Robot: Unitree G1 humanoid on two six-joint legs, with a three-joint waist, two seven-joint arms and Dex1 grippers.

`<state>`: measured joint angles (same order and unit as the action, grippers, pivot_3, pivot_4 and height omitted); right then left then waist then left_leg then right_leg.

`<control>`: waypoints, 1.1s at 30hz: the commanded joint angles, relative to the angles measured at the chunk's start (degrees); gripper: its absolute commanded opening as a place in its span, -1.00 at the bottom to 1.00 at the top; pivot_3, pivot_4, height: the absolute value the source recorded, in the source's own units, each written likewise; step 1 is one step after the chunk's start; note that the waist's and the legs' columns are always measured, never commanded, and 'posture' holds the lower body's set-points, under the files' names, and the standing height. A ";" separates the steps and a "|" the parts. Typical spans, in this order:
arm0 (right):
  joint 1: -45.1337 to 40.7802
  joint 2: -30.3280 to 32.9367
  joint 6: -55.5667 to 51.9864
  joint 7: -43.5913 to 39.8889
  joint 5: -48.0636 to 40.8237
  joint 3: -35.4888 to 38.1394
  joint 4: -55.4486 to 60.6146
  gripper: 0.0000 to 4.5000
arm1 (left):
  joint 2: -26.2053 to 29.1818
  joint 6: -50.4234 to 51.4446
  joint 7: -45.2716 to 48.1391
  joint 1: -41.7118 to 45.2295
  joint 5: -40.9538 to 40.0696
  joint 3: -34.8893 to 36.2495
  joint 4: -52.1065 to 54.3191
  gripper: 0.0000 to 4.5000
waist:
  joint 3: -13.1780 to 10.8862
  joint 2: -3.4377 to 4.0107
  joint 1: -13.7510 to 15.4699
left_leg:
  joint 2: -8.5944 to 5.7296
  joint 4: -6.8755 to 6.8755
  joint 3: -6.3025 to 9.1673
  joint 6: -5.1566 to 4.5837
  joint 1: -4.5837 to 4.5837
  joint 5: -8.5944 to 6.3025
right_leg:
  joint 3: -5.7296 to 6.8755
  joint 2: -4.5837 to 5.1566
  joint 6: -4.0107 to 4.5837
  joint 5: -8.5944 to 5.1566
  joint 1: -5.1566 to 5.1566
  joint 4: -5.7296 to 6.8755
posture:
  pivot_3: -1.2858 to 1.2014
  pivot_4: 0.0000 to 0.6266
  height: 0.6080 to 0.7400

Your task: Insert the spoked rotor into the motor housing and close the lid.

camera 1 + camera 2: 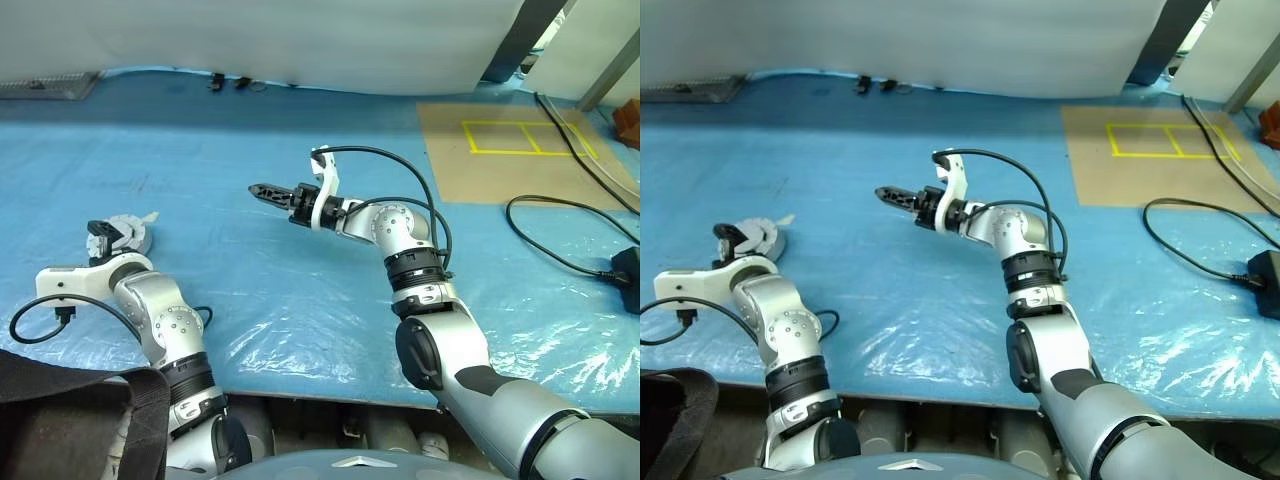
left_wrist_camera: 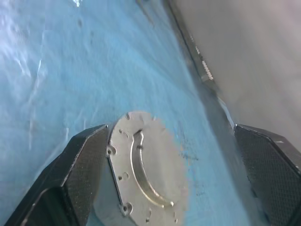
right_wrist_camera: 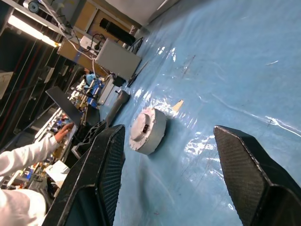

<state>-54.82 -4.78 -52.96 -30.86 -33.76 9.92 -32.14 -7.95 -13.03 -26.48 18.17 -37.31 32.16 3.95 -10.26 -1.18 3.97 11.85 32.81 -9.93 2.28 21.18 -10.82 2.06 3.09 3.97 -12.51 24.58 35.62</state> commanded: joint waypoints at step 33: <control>18.25 19.93 36.34 -13.86 18.17 -15.45 21.32 0.98 | 28.82 10.61 64.18 -9.06 12.93 -27.82 -2.89 1.00 | -0.01 0.04 -0.90 | -0.03 -0.03 -0.13 -0.02 -0.21 0.00 | -0.23 -0.03 0.15 -0.03 0.01 0.08 | 0.03 -0.52 1.00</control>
<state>-35.35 15.02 -19.15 -44.17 -15.94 -5.68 -10.63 20.66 -2.88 36.69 8.77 -24.95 5.31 -1.31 -10.27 -1.14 3.07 11.83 32.80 -10.07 2.26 20.97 -10.82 1.83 3.06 4.13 -12.55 24.58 35.71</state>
